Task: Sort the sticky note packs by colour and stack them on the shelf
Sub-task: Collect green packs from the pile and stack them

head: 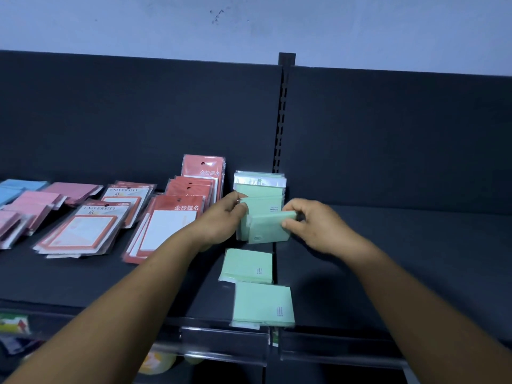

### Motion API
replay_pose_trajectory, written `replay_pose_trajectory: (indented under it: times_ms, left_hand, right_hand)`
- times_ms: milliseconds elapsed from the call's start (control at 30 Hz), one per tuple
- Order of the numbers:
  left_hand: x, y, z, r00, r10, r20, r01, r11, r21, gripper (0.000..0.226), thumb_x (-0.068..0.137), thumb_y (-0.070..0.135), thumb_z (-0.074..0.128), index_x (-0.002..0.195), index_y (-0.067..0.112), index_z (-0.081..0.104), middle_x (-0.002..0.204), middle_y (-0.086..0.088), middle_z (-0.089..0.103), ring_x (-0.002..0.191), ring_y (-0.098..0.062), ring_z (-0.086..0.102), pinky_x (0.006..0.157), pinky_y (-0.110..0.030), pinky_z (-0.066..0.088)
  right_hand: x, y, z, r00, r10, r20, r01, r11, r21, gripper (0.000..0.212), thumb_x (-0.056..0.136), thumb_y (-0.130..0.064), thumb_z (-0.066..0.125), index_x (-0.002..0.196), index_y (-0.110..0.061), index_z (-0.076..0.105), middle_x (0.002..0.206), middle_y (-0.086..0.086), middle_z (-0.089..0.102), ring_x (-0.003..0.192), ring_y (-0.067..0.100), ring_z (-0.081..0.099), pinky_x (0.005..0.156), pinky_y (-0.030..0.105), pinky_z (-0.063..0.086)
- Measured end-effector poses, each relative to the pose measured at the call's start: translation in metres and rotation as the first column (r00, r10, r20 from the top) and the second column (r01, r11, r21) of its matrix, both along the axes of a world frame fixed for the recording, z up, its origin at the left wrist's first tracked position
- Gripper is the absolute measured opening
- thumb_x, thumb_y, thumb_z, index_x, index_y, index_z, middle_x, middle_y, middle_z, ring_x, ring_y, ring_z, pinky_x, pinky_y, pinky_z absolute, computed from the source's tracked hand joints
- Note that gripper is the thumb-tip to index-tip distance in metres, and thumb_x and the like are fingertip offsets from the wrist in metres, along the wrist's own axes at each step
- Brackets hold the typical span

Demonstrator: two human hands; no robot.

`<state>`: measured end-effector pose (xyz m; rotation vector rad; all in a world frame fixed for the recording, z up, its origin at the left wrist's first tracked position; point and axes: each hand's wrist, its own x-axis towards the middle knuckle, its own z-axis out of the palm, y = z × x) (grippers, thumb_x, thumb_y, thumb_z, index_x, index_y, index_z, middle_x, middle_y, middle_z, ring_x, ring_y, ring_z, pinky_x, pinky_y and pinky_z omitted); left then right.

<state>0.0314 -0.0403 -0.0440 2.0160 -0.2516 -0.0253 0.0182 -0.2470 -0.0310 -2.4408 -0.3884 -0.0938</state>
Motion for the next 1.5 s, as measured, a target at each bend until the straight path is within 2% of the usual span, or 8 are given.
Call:
replay_pose_trajectory:
  times_ms: [100, 200, 333, 533, 667, 1100, 1233, 1500]
  left_hand:
    - [-0.008, -0.004, 0.007, 0.998, -0.053, -0.046, 0.049, 0.995, -0.087, 0.020, 0.101, 0.038, 0.036, 0.112, 0.031, 0.052, 0.105, 0.023, 0.051, 0.103, 0.002, 0.045, 0.089, -0.013, 0.034]
    - [-0.009, -0.001, 0.001, 0.992, -0.101, -0.070, 0.094, 0.990, -0.105, 0.034, 0.096, 0.037, 0.051, 0.127, 0.025, 0.046, 0.122, 0.014, 0.055, 0.116, -0.006, 0.052, 0.101, -0.024, 0.038]
    - [-0.002, 0.002, -0.011, 0.996, -0.072, -0.060, 0.076, 0.994, 0.081, 0.036, 0.092, 0.013, 0.058, 0.122, 0.027, 0.045, 0.118, 0.007, 0.065, 0.109, -0.011, 0.061, 0.100, -0.034, 0.047]
    - [0.011, -0.006, 0.002, 0.995, 0.014, 0.094, -0.038, 0.963, 0.267, 0.026, 0.097, 0.013, 0.046, 0.123, 0.013, 0.044, 0.107, -0.002, 0.064, 0.097, -0.016, 0.059, 0.083, -0.027, 0.044]
    - [0.015, -0.013, -0.006, 0.995, 0.081, 0.063, -0.102, 0.850, 0.517, 0.025, 0.098, 0.019, 0.046, 0.116, 0.002, 0.046, 0.112, -0.011, 0.060, 0.100, -0.027, 0.057, 0.081, -0.029, 0.043]
    - [0.045, -0.022, -0.008, 0.953, 0.277, 0.118, -0.298, 0.804, 0.515, 0.013, 0.090, 0.011, 0.055, 0.096, 0.003, 0.063, 0.101, -0.013, 0.068, 0.095, -0.029, 0.064, 0.075, -0.029, 0.047]
    - [0.048, -0.026, -0.010, 0.943, 0.306, 0.130, -0.327, 0.786, 0.524, 0.022, 0.085, 0.010, 0.061, 0.104, 0.002, 0.056, 0.110, -0.014, 0.061, 0.098, -0.030, 0.061, 0.070, -0.026, 0.041]
    - [0.049, -0.028, -0.010, 0.932, 0.326, 0.156, -0.357, 0.759, 0.544, 0.039, 0.088, 0.011, 0.061, 0.119, 0.000, 0.041, 0.126, -0.019, 0.049, 0.111, -0.034, 0.056, 0.085, -0.034, 0.044]
  right_hand:
    - [0.010, 0.013, -0.010, 0.993, -0.117, 0.034, 0.116, 0.993, 0.034, 0.020, 0.084, -0.025, 0.067, 0.092, -0.022, 0.049, 0.090, -0.004, 0.058, 0.078, 0.012, 0.054, 0.064, 0.027, 0.042]
    - [0.015, 0.019, -0.016, 0.982, -0.185, 0.020, 0.183, 0.980, 0.082, 0.032, 0.082, -0.026, 0.071, 0.096, -0.021, 0.043, 0.092, -0.005, 0.053, 0.079, 0.009, 0.051, 0.063, 0.026, 0.040]
    - [0.017, 0.020, -0.024, 0.975, -0.176, -0.140, 0.190, 0.977, 0.094, 0.046, 0.082, -0.029, 0.070, 0.122, -0.025, 0.048, 0.110, -0.009, 0.059, 0.095, 0.013, 0.058, 0.074, 0.026, 0.042]
    - [0.026, 0.025, -0.013, 0.975, -0.213, -0.067, 0.221, 0.965, 0.144, 0.018, 0.085, -0.024, 0.067, 0.100, -0.025, 0.057, 0.092, -0.011, 0.063, 0.086, 0.014, 0.060, 0.068, 0.026, 0.044]
    - [0.030, 0.031, -0.023, 0.974, -0.193, -0.115, 0.202, 0.976, 0.076, 0.020, 0.087, -0.023, 0.064, 0.106, -0.024, 0.060, 0.095, -0.009, 0.063, 0.086, 0.014, 0.059, 0.066, 0.024, 0.043]
    - [0.068, 0.046, -0.033, 0.922, -0.381, -0.076, 0.384, 0.923, 0.027, 0.031, 0.081, -0.027, 0.067, 0.104, -0.010, 0.055, 0.100, 0.005, 0.065, 0.093, 0.025, 0.061, 0.078, 0.035, 0.052]
    - [0.073, 0.048, -0.033, 0.916, -0.398, -0.055, 0.399, 0.917, 0.008, 0.032, 0.082, -0.027, 0.067, 0.104, -0.009, 0.052, 0.101, 0.007, 0.064, 0.094, 0.027, 0.061, 0.077, 0.034, 0.050]
    - [0.076, 0.050, -0.033, 0.912, -0.410, -0.029, 0.411, 0.911, 0.035, 0.036, 0.082, -0.025, 0.069, 0.104, -0.008, 0.047, 0.101, 0.010, 0.064, 0.097, 0.029, 0.060, 0.072, 0.033, 0.045]
